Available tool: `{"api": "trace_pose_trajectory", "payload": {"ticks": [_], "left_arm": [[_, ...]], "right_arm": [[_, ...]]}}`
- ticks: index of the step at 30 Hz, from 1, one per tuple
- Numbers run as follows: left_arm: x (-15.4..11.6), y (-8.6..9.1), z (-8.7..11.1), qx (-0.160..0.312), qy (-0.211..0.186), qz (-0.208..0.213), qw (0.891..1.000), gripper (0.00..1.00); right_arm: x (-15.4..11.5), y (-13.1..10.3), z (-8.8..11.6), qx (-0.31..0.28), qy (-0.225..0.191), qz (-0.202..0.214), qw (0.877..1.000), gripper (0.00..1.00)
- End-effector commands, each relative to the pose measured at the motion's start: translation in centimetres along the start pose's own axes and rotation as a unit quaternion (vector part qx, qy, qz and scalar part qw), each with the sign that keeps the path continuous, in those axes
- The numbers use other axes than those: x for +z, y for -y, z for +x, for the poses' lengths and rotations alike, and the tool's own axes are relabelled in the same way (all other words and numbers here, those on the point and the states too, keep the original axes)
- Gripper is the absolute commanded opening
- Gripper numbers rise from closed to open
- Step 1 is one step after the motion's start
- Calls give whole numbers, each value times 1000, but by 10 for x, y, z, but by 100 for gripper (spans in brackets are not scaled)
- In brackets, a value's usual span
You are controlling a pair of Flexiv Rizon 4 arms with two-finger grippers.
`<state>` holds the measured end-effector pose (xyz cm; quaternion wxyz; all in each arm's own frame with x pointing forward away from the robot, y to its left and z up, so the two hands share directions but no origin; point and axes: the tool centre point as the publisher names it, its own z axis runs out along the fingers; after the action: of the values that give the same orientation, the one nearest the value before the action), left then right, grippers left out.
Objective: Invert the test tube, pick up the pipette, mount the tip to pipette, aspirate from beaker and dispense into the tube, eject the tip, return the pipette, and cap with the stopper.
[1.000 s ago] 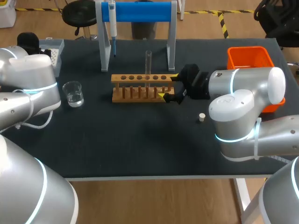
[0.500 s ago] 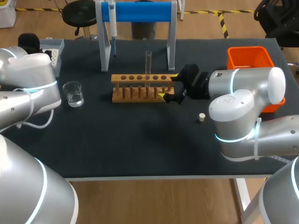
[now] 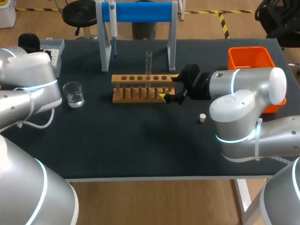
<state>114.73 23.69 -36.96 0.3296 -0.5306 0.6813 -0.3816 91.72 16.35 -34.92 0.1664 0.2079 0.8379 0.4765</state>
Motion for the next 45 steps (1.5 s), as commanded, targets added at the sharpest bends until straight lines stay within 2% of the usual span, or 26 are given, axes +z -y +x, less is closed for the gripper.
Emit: {"api": "trace_pose_trajectory", "payload": {"ticks": [1,18,22,24,45], "left_arm": [[2,-1,-1,1,-2,0,1000,26],[2,0,1,11,-1,-2,1000,22],[2,0,2,12,-1,-2,1000,12],[1,1,3,12,-1,-1,1000,0],[-6,6,7,13,2,5,1000,0]], "right_arm": [[-1,0,0,0,-1,1,1000,100],[-1,0,0,0,-1,1,1000,100],[-1,0,0,0,-1,1,1000,100],[-1,0,0,0,-1,1,1000,100],[-1,0,0,0,-1,1,1000,100]]}}
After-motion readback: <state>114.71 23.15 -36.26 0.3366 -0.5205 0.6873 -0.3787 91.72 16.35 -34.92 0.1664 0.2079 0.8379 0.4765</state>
